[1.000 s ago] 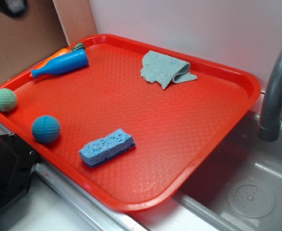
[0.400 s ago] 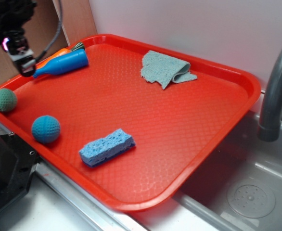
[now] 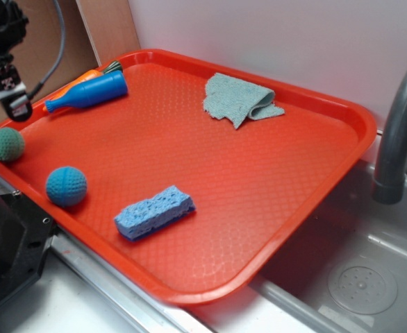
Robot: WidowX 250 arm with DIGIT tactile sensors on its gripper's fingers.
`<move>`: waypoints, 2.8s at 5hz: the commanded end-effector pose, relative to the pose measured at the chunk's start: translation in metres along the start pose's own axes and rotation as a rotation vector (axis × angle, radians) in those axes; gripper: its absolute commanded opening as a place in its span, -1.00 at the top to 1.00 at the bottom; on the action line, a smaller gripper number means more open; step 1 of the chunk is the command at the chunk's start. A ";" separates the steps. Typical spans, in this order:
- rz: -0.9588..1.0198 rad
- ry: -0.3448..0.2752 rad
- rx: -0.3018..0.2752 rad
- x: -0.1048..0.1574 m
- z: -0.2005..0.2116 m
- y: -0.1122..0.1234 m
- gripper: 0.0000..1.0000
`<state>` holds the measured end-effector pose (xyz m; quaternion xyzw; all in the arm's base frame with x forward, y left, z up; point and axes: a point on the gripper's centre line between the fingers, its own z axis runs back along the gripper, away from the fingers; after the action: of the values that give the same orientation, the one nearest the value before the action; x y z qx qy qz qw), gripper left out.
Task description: Grab the green ball.
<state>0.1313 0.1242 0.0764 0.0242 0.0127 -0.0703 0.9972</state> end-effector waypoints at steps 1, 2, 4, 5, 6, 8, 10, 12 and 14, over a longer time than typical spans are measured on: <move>0.013 0.137 -0.041 -0.024 -0.048 0.002 -1.00; 0.042 0.283 0.066 -0.025 -0.071 0.001 0.08; 0.006 0.159 0.101 0.001 -0.029 -0.020 1.00; 0.046 0.099 0.113 0.021 0.023 -0.036 1.00; 0.148 -0.078 0.108 0.034 0.070 -0.053 1.00; 0.451 -0.125 -0.061 0.061 0.128 -0.068 1.00; 0.749 -0.111 -0.156 0.088 0.105 -0.079 1.00; 0.692 -0.145 -0.068 0.102 0.092 -0.094 1.00; 0.297 -0.089 0.075 0.105 0.083 -0.113 1.00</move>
<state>0.2191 -0.0156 0.1349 0.0611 -0.0130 0.0792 0.9949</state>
